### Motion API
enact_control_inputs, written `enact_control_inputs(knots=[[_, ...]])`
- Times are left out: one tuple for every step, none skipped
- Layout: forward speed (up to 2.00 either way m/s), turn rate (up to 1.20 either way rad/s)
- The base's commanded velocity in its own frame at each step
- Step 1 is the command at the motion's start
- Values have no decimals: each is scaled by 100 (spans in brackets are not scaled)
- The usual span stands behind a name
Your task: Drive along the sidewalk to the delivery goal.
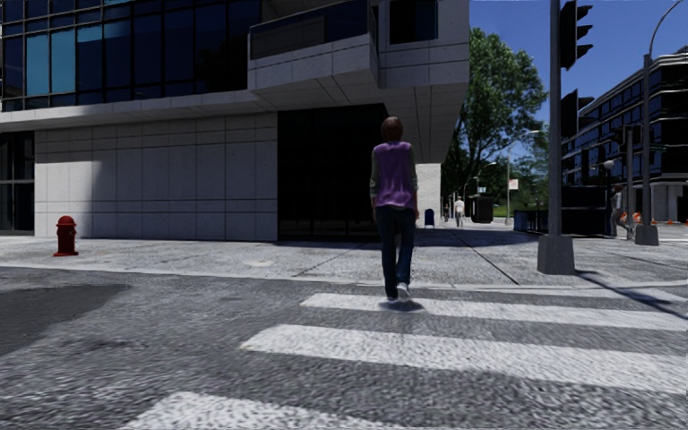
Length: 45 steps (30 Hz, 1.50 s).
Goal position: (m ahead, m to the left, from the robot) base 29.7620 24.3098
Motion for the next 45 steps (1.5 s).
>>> enact_control_inputs(knots=[[100,-25],[100,-25],[100,-25],[100,-25],[100,-25],[100,-25],[100,-25],[100,-25],[100,-25],[100,-25],[100,-25],[100,-25],[100,-25],[100,-25],[100,-25],[100,-25],[100,-25],[100,-25],[100,-25],[100,-25],[100,-25],[100,-25],[100,-23],[100,-23],[100,-11],[100,0],[100,0],[100,0],[100,0],[100,0],[100,0],[100,0],[99,0],[99,0],[99,0],[99,-9],[99,-16],[99,-20],[99,-20],[99,-23],[99,-24],[99,-24],[99,-24],[99,-24],[97,-24]])
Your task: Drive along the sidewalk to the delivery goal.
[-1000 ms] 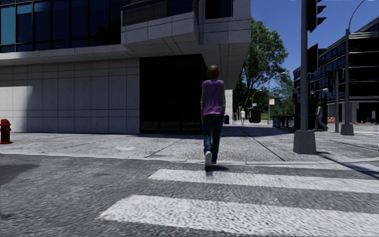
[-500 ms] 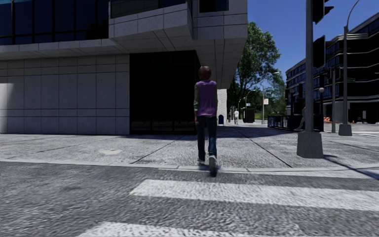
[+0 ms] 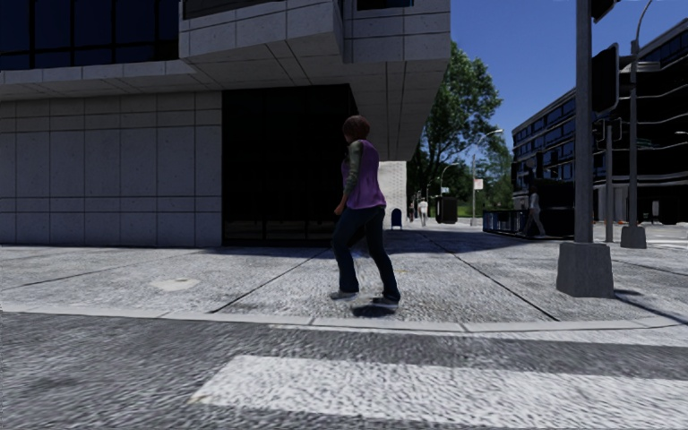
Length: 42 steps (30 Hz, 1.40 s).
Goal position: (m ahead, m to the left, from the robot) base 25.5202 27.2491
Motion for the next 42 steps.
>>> enact_control_inputs(knots=[[94,-24],[94,-24],[93,-24],[93,-24],[93,-24],[93,-24],[93,-24],[92,-24],[92,-24],[92,-18],[92,-6],[92,0],[92,0],[92,0],[92,0],[92,-8],[92,-8],[92,-20],[91,-26],[88,-28],[88,-28],[87,-29],[86,-30],[85,-30],[85,-30],[85,-30],[85,-30],[85,-30],[85,-30],[85,-30],[85,-30],[85,-30],[85,-30],[85,-27],[85,-27],[85,-9],[85,0],[85,0],[85,0],[86,0],[90,0],[96,0]])
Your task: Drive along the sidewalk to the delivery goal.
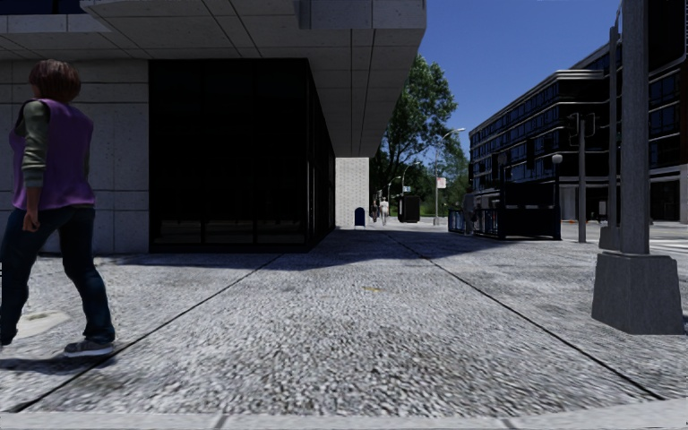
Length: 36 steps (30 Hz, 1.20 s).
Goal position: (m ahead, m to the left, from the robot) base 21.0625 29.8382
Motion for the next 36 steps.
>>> enact_control_inputs(knots=[[96,0],[99,0],[104,0],[104,0],[106,0],[109,0],[113,0],[113,0],[120,0],[128,0],[132,0],[132,0],[134,0],[135,0],[135,0],[136,4],[137,11],[142,23],[142,23],[149,37],[150,42],[151,44],[151,44],[152,45],[153,45],[154,45],[154,45],[154,45],[155,45],[155,47],[155,47],[158,47],[160,48],[160,48],[160,48],[160,48]])
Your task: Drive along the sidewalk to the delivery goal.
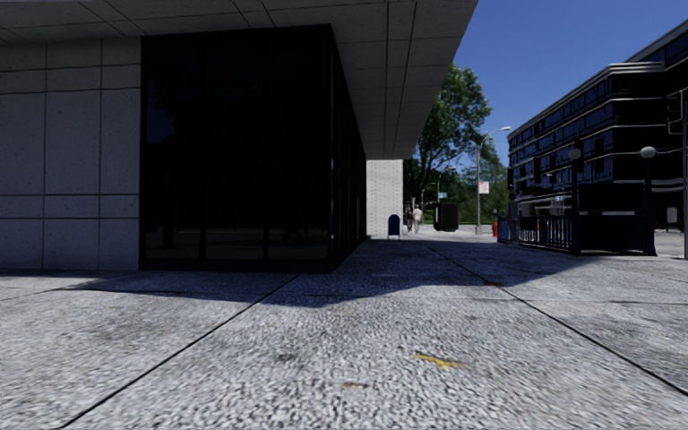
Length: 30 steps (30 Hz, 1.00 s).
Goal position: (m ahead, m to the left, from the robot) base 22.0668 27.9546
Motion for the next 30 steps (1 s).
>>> enact_control_inputs(knots=[[161,48],[161,48],[161,48],[161,48],[161,48],[161,48],[161,48],[161,48],[163,50],[163,50],[163,52],[164,53],[164,54],[164,54],[164,54],[166,55],[166,55],[166,55],[166,56],[167,57],[167,57],[167,57],[168,57],[168,58],[168,58],[170,58],[171,58],[172,58],[172,58],[172,58]])
